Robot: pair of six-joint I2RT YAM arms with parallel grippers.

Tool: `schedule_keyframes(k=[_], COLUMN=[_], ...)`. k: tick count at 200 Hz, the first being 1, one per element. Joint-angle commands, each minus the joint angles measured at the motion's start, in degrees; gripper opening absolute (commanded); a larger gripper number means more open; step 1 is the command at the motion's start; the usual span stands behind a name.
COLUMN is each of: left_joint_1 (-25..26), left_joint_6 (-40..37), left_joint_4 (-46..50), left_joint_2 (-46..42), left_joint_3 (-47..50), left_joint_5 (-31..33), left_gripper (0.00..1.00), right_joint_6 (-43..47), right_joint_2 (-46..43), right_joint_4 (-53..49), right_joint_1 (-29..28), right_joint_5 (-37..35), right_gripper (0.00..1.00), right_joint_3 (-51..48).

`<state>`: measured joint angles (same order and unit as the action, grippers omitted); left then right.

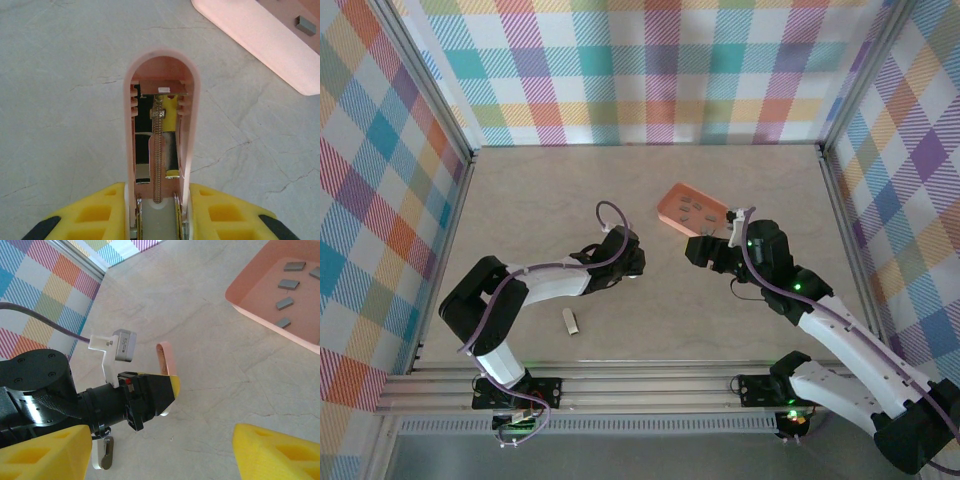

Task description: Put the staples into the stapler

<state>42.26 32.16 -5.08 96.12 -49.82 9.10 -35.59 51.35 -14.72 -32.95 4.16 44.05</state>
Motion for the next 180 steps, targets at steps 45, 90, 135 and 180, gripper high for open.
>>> schedule_keyframes(k=[45, 90, 135, 180], left_joint_1=[0.56, 0.71, 0.67, 0.81], left_joint_6=[2.34, 2.72, 2.91, 2.94], left_joint_4=[-2.39, -2.49, -2.06, -1.19], left_joint_2=[1.03, 1.26, 1.09, 0.26], left_joint_3=[1.48, 1.67, 1.66, 1.34], left_joint_5=[0.33, 0.48, 0.81, 1.10], left_gripper=[0.27, 0.32, 0.44, 0.49], right_joint_6=[0.28, 0.37, 0.44, 0.70], right_joint_2=[-0.55, -0.45, -0.40, -0.51], right_joint_4=[0.18, 0.18, 0.12, -0.50], right_joint_1=[0.27, 0.32, 0.33, 0.31], right_joint_5=[1.61, 2.14, 2.25, 2.25], right_gripper=[0.74, 0.74, 0.74, 0.74], right_joint_3=[0.02, 0.07, 0.07, 0.47])
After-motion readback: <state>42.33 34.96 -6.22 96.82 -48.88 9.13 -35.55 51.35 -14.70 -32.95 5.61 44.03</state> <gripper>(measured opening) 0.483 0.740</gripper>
